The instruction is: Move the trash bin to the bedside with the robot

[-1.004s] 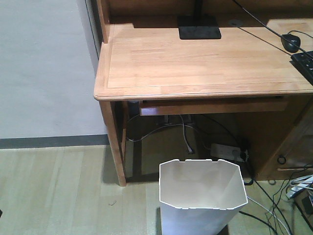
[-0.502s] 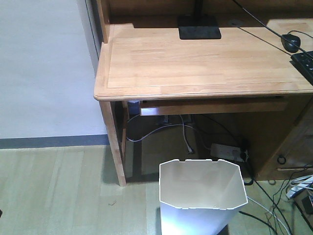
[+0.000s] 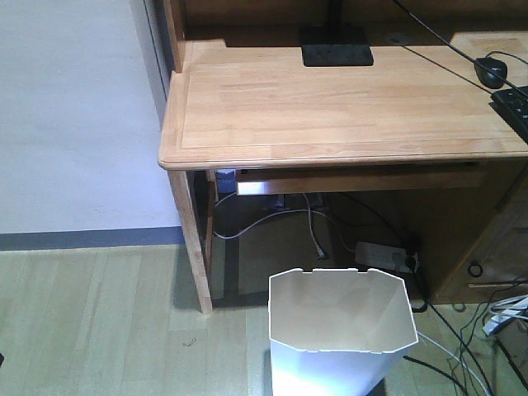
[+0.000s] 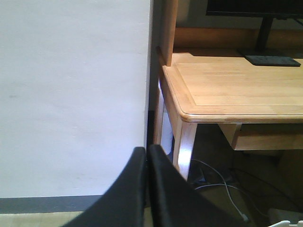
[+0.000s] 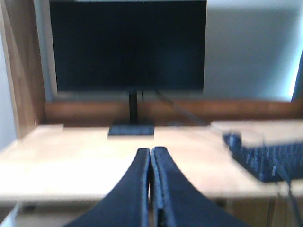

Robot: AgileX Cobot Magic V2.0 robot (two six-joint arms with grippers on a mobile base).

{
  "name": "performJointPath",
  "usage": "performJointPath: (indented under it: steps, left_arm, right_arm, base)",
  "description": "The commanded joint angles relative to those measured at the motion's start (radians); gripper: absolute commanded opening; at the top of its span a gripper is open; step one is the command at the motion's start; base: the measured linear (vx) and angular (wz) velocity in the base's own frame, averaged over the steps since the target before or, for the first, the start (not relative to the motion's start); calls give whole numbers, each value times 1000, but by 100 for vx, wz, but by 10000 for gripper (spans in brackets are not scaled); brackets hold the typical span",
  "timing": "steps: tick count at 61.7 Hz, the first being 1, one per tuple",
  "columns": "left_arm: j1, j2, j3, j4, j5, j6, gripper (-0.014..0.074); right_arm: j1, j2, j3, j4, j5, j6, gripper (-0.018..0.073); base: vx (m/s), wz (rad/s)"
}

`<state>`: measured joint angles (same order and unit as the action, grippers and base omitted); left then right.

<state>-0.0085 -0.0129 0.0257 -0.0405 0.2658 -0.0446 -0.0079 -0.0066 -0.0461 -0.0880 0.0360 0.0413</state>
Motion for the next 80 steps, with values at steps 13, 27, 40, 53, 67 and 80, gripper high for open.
performJointPath:
  steps: [13, 27, 40, 53, 67, 80]
  left_arm:
    - [-6, -14, 19, -4, -69, -6, -6]
    - [-6, -14, 19, -4, -69, -6, -6]
    - [-6, -14, 19, -4, -69, -6, -6]
    - [-6, -14, 19, -4, -69, -6, -6]
    - [-6, -14, 19, -4, -69, -6, -6]
    - [-6, -14, 19, -4, -69, -6, -6]
  right_arm:
    - [-1, 206, -268, -10, 86, -5, -9]
    - [-1, 284, -329, 16, 122, -6, -9]
    - [-1, 308, -326, 11, 121, -5, -7]
    - [-1, 313, -326, 7, 130, -6, 57]
    - [-1, 313, -326, 7, 136, -6, 230]
    - [-1, 313, -326, 7, 136, -6, 410]
  base:
    - [0, 0]
    - [0, 0]
    - [0, 0]
    - [0, 0]
    - [0, 0]
    - [0, 0]
